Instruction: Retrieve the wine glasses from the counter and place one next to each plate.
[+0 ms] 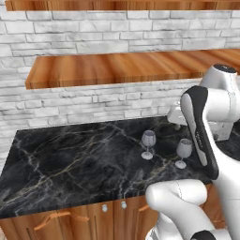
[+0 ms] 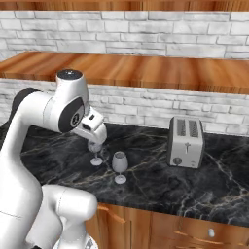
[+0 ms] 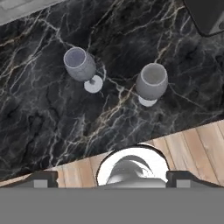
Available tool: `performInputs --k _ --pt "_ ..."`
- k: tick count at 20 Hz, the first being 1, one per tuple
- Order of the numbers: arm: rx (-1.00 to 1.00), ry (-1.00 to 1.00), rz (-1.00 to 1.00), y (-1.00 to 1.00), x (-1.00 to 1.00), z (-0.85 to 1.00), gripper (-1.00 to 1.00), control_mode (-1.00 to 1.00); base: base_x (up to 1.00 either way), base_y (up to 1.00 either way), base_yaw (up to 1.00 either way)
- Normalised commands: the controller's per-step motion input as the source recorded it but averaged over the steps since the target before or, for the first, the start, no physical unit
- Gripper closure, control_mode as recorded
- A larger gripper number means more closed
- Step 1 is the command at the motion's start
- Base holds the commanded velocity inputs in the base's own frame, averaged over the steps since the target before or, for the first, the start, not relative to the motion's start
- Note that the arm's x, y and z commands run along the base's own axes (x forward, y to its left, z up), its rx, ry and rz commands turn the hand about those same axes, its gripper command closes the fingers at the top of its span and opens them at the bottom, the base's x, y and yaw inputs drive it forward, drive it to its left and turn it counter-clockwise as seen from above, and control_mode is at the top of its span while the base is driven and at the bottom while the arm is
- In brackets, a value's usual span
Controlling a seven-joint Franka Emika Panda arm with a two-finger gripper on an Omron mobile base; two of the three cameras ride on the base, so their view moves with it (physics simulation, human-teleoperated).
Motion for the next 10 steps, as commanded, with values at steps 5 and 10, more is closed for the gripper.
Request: performInputs --k 5,10 --pt "0.24 0.11 -0.24 -0.37 -0.46 0.00 -1.00 -1.00 0.00 0.00 0.00" --pt "0.22 0.00 -0.13 -0.22 -0.29 -0.15 -1.00 -1.00 0.00 0.00 0.00"
